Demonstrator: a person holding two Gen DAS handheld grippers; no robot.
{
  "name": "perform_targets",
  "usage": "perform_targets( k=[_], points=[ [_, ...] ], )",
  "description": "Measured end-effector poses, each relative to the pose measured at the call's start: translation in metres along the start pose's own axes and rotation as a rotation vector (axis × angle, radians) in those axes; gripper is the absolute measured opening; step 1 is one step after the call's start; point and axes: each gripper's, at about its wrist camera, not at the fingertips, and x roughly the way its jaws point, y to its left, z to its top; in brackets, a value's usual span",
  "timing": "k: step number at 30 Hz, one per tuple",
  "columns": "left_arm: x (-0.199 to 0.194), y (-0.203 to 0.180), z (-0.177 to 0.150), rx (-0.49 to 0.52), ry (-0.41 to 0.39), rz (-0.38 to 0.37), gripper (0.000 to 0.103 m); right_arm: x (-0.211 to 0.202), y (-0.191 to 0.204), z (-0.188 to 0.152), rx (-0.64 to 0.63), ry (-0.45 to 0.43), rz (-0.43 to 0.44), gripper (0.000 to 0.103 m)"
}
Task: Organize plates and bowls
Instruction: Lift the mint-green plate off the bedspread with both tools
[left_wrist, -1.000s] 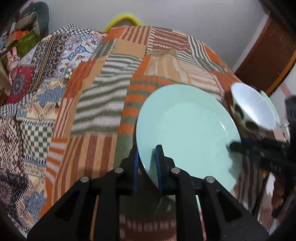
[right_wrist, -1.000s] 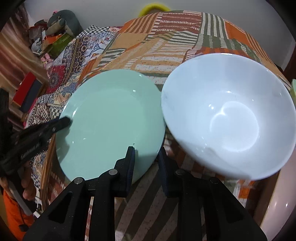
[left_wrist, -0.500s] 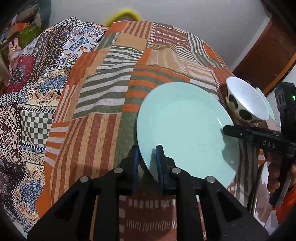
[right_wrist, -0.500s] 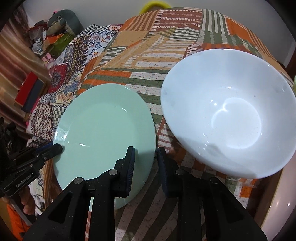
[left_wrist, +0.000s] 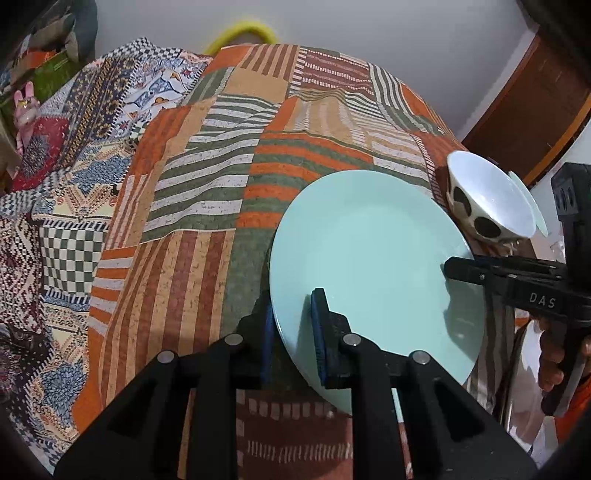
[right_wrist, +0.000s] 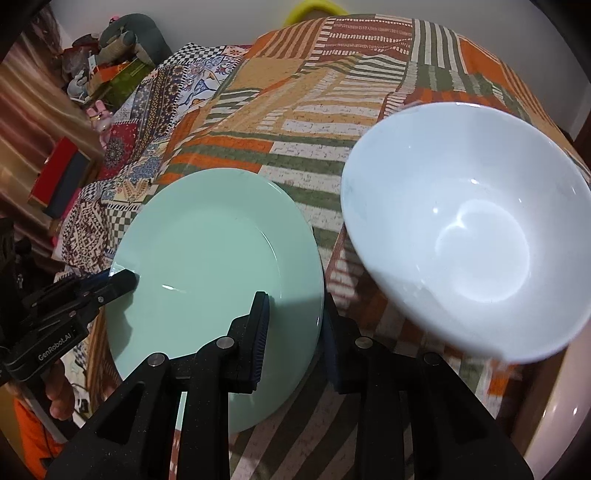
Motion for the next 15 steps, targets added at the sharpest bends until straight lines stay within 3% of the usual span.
perform_targets(
  k=[15],
  points=[
    [-0.079, -0.038, -0.033, 0.003, -0.113, 0.001, 0.018, -0.072, 0.008, -0.032, -0.018, -0.149, 0.048, 0.026]
  ],
)
